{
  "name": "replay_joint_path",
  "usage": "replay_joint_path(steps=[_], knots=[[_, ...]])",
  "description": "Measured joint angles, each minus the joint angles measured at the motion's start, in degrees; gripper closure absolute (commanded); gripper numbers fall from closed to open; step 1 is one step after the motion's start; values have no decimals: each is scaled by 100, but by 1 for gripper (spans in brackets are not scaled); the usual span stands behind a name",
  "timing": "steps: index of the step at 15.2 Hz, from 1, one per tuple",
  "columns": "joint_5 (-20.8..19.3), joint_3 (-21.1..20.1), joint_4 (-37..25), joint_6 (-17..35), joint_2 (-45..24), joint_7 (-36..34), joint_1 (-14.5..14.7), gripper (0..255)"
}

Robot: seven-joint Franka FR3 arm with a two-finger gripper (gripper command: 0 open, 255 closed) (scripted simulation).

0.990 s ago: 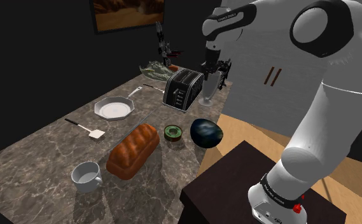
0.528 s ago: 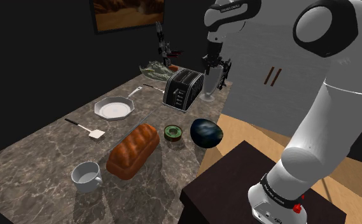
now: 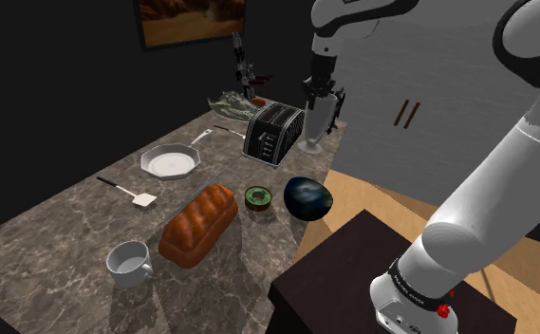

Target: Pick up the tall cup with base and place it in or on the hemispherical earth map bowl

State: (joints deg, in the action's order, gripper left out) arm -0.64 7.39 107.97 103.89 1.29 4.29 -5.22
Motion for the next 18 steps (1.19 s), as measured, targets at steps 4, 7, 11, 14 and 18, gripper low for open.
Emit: replay_joint_path(steps=[4,7,11,14,18], knots=[[-38,-206,502,-152,652,-390,173,255],[-29,-380,830,-323,1151,-681,291,255],[33,-617,1091,-630,1714,-1045,436,255],[51,-677,1324,-531,1848,-1135,468,255],[54,-685,1613,-248,1851,-1149,472,255]])
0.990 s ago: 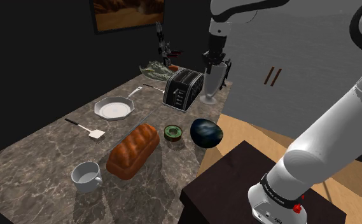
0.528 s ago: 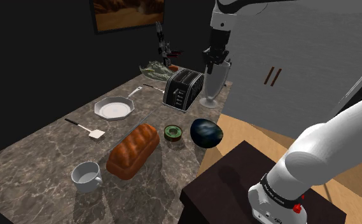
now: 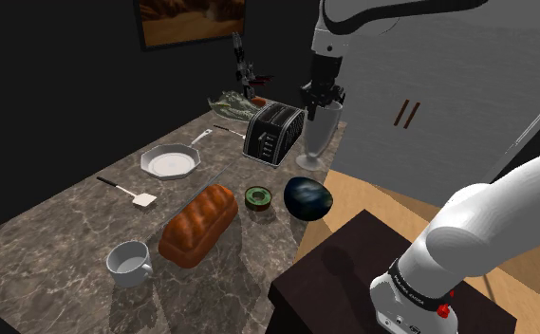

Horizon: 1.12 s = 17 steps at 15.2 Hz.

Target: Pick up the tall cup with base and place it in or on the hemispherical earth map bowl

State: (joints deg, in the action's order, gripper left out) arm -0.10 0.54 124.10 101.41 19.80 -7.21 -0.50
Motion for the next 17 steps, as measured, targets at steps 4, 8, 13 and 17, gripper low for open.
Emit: replay_joint_path(steps=[4,8,13,17], knots=[[-1,0,288,302,-15,-1,0,255],[0,0,551,614,-64,-1,0,255],[-1,4,884,1023,-140,3,-2,255],[2,-2,1109,1357,-250,-5,2,255]])
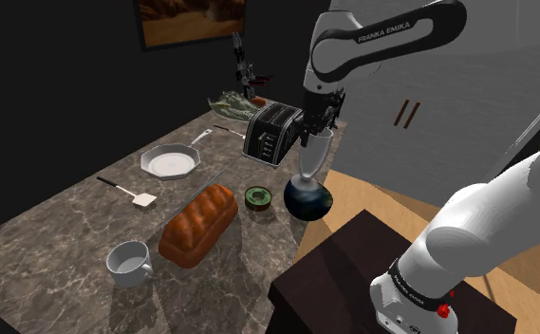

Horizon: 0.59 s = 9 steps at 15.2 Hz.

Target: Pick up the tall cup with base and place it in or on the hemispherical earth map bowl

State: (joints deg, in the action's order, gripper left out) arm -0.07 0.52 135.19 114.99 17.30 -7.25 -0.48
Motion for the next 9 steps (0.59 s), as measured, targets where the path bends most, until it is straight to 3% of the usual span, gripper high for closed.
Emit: replay_joint_path(steps=[9], knots=[[-1,6,300,471,-169,8,-3,255]])
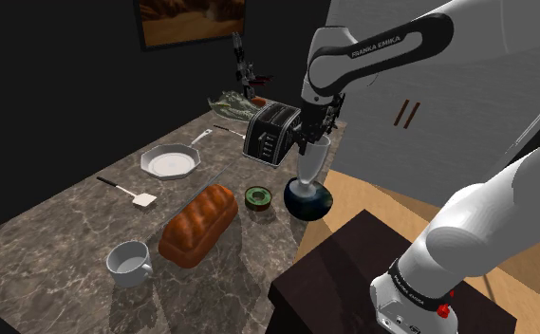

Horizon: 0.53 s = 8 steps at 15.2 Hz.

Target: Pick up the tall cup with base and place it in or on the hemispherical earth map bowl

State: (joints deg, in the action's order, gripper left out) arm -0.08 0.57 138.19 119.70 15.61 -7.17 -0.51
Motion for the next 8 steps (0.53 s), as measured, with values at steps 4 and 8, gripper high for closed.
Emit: replay_joint_path(steps=[4,8], knots=[[0,1,0,3,0,1,-1,0],[-1,1,0,4,2,1,-1,0]])
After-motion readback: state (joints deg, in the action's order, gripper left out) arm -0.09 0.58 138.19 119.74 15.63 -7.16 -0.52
